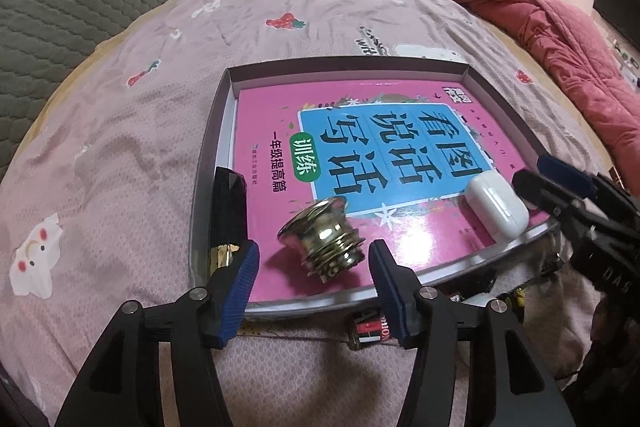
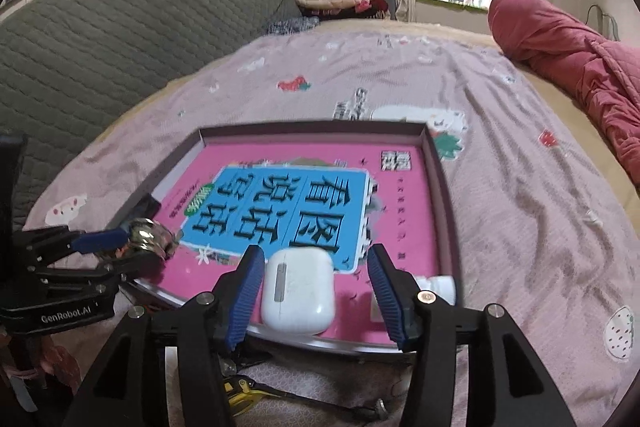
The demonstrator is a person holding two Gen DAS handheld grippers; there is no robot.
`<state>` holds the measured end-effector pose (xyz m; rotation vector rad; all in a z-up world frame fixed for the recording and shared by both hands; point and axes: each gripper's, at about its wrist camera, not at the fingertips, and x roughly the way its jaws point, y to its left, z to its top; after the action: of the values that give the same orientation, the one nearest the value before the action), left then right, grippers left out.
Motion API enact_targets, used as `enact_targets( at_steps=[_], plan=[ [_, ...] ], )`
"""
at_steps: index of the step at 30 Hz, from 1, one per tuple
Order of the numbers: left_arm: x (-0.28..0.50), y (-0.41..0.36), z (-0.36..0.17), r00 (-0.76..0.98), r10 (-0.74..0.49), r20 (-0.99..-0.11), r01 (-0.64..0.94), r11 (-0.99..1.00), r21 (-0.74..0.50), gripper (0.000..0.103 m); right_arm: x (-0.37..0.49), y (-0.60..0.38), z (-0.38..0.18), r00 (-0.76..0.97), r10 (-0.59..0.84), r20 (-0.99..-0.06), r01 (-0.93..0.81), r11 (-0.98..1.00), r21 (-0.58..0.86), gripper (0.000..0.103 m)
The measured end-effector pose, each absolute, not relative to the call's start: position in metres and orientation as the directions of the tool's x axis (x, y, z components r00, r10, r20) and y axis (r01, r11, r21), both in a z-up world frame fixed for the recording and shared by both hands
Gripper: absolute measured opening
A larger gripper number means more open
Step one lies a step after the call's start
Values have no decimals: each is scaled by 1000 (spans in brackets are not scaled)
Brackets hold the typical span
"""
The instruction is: Organize rigid objects
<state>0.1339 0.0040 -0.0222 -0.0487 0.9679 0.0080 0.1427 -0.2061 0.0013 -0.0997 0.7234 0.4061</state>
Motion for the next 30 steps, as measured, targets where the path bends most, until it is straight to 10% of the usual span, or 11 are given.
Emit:
enact_targets(
  at_steps=[30],
  plan=[
    [76, -17, 44, 637, -72, -767, 37, 997, -62, 65, 58, -234, 39, 753, 348, -559, -378, 923, 66, 57]
  ],
)
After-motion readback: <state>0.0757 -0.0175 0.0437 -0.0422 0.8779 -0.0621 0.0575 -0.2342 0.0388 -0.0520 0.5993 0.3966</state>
